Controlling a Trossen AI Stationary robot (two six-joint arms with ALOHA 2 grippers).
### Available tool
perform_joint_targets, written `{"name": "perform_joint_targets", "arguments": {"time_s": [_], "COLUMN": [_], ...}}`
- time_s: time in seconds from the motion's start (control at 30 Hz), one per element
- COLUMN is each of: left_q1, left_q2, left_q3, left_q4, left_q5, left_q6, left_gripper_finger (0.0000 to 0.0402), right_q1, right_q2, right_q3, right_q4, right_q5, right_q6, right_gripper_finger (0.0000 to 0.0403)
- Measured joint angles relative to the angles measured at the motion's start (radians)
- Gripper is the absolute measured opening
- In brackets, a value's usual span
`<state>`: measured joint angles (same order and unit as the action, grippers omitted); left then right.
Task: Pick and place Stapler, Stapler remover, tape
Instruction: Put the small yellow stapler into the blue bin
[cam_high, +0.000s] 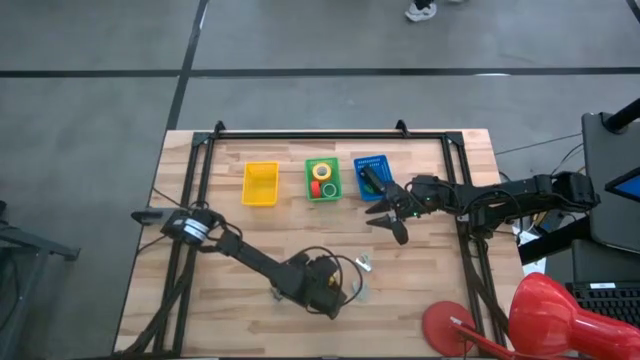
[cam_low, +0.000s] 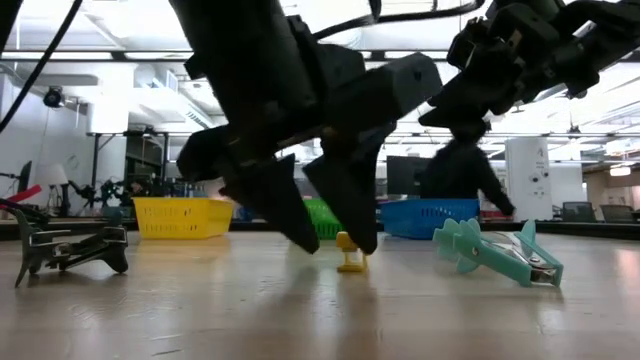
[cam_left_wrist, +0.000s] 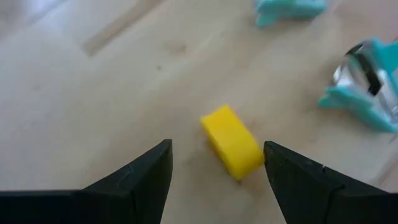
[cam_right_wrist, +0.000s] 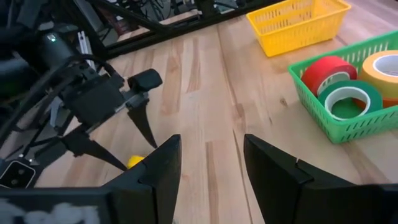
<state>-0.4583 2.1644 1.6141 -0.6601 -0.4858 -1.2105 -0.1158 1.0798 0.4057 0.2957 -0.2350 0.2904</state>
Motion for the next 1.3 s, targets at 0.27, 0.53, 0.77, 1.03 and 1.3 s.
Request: {"name": "perform_joint_targets", "arguments": {"time_s": [0.27,0.53,0.77,1.03,1.3], "left_q1": [0.012,0.021,0.021,0.025,0.029], "left_q2": [-0.003,0.003,0.003,0.003,-0.005], "left_q3": [0.001,0.0,0.0,0.0,0.0], "left_q4": [0.008,0.009,0.009,0.009,0.009], "left_q5": [-0.014,-0.006,-0.01,-0.01,-0.074], "left_q6": [0.034,0.059,0.074,0.103,0.145], "left_gripper_finger": [0.0218,0.0158,0.0091,0.0083,0.008], "right_q1": [0.0,0.0,0.0,0.0,0.003], "right_q2": [0.0,0.0,0.0,0.0,0.0], "right_q3": [0.0,0.0,0.0,0.0,0.0], "right_q4": [0.0,0.0,0.0,0.0,-0.004], "right_q5": [0.001,0.001,0.001,0.001,-0.005], "right_q6": [-0.002,-0.003,-0.006,-0.006,-0.031], "right_gripper_finger": [0.0169,0.0158,0.015,0.014,0.013]}}
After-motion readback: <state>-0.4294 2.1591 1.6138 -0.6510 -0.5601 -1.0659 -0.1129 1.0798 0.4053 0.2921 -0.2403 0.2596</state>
